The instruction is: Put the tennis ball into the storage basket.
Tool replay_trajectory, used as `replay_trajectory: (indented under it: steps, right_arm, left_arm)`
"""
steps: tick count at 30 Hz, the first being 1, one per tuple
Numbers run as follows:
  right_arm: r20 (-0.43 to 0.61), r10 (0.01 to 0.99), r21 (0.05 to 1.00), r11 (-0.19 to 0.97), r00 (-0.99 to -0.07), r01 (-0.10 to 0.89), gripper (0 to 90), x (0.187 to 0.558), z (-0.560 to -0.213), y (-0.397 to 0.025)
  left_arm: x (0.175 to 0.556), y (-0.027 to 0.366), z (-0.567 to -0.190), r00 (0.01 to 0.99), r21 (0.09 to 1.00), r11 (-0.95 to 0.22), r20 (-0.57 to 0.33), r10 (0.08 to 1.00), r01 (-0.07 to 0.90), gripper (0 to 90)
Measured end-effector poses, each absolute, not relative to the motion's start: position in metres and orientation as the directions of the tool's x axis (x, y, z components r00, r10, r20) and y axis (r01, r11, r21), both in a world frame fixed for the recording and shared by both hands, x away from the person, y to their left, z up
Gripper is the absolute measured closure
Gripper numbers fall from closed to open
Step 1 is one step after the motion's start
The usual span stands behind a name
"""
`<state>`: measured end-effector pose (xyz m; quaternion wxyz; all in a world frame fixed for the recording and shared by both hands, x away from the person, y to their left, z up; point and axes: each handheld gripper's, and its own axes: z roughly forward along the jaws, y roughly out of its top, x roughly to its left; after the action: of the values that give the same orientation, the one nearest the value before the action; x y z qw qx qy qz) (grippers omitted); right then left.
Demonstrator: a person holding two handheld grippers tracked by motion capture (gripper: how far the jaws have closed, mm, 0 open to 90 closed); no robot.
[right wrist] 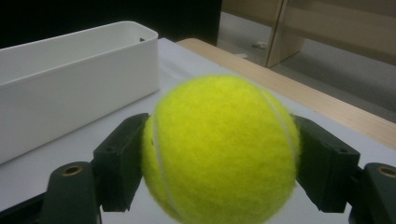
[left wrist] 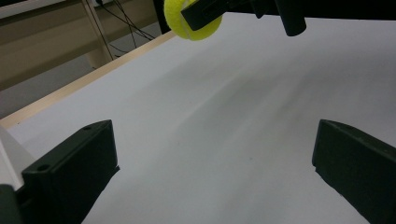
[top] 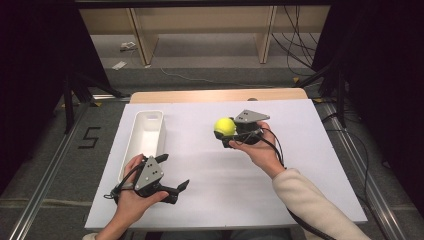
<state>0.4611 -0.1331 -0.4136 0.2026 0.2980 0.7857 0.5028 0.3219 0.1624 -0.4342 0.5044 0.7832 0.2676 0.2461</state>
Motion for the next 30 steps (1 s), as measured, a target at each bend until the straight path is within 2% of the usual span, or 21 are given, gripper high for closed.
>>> replay_trajectory:
  steps: [30]
  right_arm:
    - [-0.020, 0.640, 0.911, 0.327, -0.768, 0.249, 26.1, 0.453, -0.412, -0.121]
  left_arm:
    - [0.322, 0.162, -0.434, 0.736, 0.922, -0.347, 0.115, 0.667, 0.170, 0.0]
